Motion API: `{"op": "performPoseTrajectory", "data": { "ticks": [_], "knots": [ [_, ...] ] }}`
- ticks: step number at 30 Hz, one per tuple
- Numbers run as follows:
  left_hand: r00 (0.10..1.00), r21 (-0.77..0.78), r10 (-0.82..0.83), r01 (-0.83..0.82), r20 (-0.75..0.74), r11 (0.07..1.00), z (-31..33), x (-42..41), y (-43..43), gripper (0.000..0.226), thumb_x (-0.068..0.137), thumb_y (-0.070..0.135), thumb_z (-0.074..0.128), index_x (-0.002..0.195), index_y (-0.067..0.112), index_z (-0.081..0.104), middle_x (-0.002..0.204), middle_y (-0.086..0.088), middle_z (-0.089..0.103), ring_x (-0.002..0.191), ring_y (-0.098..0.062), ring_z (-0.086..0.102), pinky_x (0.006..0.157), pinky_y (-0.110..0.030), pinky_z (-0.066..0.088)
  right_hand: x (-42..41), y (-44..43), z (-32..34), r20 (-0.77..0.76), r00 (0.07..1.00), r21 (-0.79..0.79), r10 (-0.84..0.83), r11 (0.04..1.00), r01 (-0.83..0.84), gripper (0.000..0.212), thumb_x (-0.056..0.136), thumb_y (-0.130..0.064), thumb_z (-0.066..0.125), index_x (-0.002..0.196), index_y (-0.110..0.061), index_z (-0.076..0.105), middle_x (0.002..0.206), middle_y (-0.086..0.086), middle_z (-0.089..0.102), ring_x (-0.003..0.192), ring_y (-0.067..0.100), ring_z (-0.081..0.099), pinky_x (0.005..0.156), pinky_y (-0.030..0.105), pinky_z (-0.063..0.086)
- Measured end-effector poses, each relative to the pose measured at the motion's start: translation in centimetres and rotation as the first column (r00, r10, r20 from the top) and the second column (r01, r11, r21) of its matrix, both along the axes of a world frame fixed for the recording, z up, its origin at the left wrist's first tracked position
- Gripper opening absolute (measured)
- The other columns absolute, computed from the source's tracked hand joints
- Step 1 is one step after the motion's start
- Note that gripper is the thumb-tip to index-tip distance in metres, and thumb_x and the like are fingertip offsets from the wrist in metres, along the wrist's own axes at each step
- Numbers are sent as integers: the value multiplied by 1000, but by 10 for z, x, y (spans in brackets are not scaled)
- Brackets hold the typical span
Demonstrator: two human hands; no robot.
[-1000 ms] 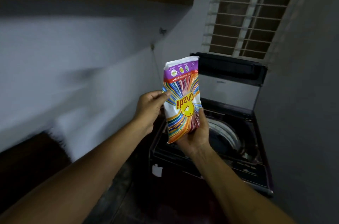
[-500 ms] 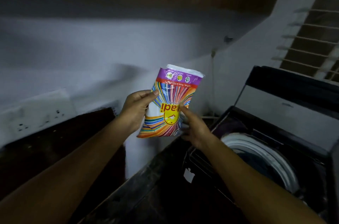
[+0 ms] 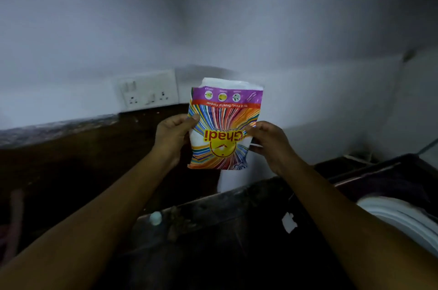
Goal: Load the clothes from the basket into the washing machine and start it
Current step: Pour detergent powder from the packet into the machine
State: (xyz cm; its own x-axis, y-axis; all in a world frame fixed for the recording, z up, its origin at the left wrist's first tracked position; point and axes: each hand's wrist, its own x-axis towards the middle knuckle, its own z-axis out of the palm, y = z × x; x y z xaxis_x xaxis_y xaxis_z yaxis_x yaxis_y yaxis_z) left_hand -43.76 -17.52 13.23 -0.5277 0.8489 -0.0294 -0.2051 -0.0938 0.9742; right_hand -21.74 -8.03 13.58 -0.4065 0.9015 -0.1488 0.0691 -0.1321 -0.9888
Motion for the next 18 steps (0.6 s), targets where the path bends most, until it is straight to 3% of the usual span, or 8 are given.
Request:
{"op": "performPoseTrajectory", "data": {
  "ticks": [3,6,9,14,18],
  "knots": [
    [994,-51,79,-83,-78,995,-27,-20,-17,15,90,14,72,88,-1,72,95,-17,77,85,-27,74,81,-42,61,-22,-3,-21,37,999,-3,39,999,-39,12,94,-14,68,99,-3,68,89,9,76,75,14,69,69,28,55],
    [988,-74,107,-116,-115,990,-54,-33,-24,21,92,10,69,92,-11,69,88,-13,77,80,-21,74,76,-34,62,-41,1,-50,84,996,-11,21,1000,-21,5,94,-11,67,98,-10,71,71,-7,72,60,0,63,67,28,52],
    [990,-124,103,-115,-100,986,-91,-51,-22,27,93,10,68,96,-16,66,92,-18,76,80,-22,73,75,-33,62,-59,10,-88,115,993,-37,9,999,-5,6,95,-12,67,92,-12,72,65,-9,67,55,-2,58,64,25,50],
    [998,-237,61,-58,4,970,-175,-85,-14,26,96,18,66,98,-8,70,104,-26,73,98,-42,71,87,-56,58,-91,26,-161,169,985,-117,27,993,-7,14,97,-16,66,83,-18,70,77,2,66,69,13,58,64,27,49],
    [999,-326,32,-28,6,945,-248,-110,0,31,98,19,63,100,-11,69,103,-29,72,100,-51,68,88,-65,54,-119,40,-231,193,981,-222,36,975,8,17,101,-18,60,85,-17,65,81,2,68,73,14,63,56,24,52]
  ]
}}
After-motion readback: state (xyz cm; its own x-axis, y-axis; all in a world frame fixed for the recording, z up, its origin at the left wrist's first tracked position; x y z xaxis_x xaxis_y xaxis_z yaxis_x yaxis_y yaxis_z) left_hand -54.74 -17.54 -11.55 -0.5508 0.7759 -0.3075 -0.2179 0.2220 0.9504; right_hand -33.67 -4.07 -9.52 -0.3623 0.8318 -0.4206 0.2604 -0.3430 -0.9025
